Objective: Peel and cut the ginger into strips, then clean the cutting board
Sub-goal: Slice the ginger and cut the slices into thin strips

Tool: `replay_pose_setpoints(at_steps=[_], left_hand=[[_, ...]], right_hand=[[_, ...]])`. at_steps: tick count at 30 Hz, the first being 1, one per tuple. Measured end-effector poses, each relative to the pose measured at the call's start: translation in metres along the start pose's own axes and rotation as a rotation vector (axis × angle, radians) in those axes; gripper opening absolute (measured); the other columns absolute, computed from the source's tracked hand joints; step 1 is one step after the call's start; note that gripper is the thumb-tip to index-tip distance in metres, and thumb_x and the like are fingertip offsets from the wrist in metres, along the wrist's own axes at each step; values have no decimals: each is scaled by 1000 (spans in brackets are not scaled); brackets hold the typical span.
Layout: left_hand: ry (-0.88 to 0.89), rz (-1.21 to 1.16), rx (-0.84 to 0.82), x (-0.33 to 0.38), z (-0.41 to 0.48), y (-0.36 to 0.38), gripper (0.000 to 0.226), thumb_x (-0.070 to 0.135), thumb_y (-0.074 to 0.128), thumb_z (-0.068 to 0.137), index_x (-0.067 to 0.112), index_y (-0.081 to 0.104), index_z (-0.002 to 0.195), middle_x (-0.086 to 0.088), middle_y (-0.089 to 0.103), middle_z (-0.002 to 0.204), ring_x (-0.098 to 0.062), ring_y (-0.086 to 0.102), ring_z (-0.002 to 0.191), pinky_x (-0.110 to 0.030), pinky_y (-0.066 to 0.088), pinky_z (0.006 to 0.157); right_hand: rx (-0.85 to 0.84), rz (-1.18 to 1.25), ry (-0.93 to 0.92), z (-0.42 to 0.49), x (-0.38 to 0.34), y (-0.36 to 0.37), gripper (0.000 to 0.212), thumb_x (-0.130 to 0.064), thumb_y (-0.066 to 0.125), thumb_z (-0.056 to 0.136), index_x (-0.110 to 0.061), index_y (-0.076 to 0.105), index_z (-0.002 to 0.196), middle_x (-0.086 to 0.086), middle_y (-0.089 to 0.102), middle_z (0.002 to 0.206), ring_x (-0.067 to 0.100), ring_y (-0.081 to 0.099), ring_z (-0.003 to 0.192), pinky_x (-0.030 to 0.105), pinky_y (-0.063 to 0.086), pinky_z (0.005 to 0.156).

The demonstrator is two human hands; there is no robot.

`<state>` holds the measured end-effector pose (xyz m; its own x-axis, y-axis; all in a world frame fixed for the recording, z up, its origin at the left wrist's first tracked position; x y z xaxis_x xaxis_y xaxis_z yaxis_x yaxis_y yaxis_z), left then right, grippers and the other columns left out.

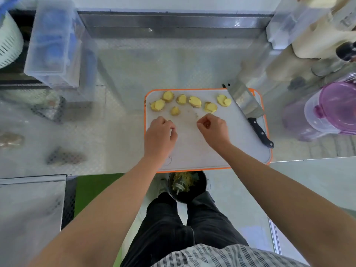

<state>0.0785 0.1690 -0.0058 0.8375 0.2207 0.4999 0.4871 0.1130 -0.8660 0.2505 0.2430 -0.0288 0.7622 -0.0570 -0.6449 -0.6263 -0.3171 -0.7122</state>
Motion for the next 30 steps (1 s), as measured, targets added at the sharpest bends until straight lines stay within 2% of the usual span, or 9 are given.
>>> replay_pose_setpoints(at_steps=[2,4,7,10,14,18,22,26,30], left_hand=[[62,-13,-17,27,17,11,13,18,60,89,9,69,90,-7,56,89,-25,54,90,-30,36,62],[117,-13,-47,52,34,25,14,18,61,88,8,68,94,-9,57,92,-27,53,94,-33,40,63],[265,155,-133,89,55,54,31,15,68,77,6,63,106,-13,60,104,-33,53,99,-40,47,76],[371,262,-169,117,72,78,46,17,68,71,7,59,115,-12,59,114,-33,53,101,-43,46,83],[290,258,-163,139,101,97,46,25,59,83,5,51,124,-15,55,120,-34,48,110,-43,41,88],[109,328,-177,142,121,111,50,38,52,93,5,47,130,-16,50,123,-35,44,115,-44,37,87],[87,344,-152,148,131,116,32,26,61,88,10,59,115,-12,51,117,-34,45,110,-42,33,86],[40,136,-152,143,132,116,27,16,66,85,7,60,109,-18,53,113,-37,49,104,-41,35,85],[52,-19,-151,143,131,108,19,8,72,78,6,63,95,-19,61,98,-37,57,93,-39,36,78]], right_hand=[[52,-16,42,8,17,-28,9,-22,61,88,-16,66,88,0,64,77,16,57,74,25,39,64],[112,-15,83,15,35,-53,10,-22,58,90,-15,66,92,1,64,80,17,57,74,28,42,66],[209,-45,113,22,59,-86,18,-14,56,89,-12,60,106,6,61,98,19,55,80,33,45,74],[225,-107,94,26,75,-105,26,-7,56,85,-9,57,111,11,54,110,26,55,92,36,45,77],[203,-102,34,34,80,-112,30,-1,53,81,-10,59,109,10,55,108,29,57,92,36,47,79],[133,-242,168,34,105,-117,32,-8,58,82,-10,49,113,10,48,116,29,50,102,38,46,80],[-14,-395,233,27,133,-107,52,-25,75,79,-7,42,115,11,48,114,30,50,104,35,43,84],[-41,-246,132,27,125,-104,40,-10,62,78,-9,41,112,12,58,103,36,56,91,34,35,66],[13,-141,98,24,109,-111,41,-6,52,76,-12,38,114,10,62,101,36,53,79,35,39,65]])
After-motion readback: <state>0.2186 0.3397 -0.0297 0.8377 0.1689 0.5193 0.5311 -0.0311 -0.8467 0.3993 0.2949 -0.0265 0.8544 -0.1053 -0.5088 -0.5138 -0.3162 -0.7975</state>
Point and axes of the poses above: each hand's wrist, its own z-axis towards the middle knuckle, its own y-axis out of the palm, x = y × z, the point moved 10 cm from there along z, towards the middle knuckle
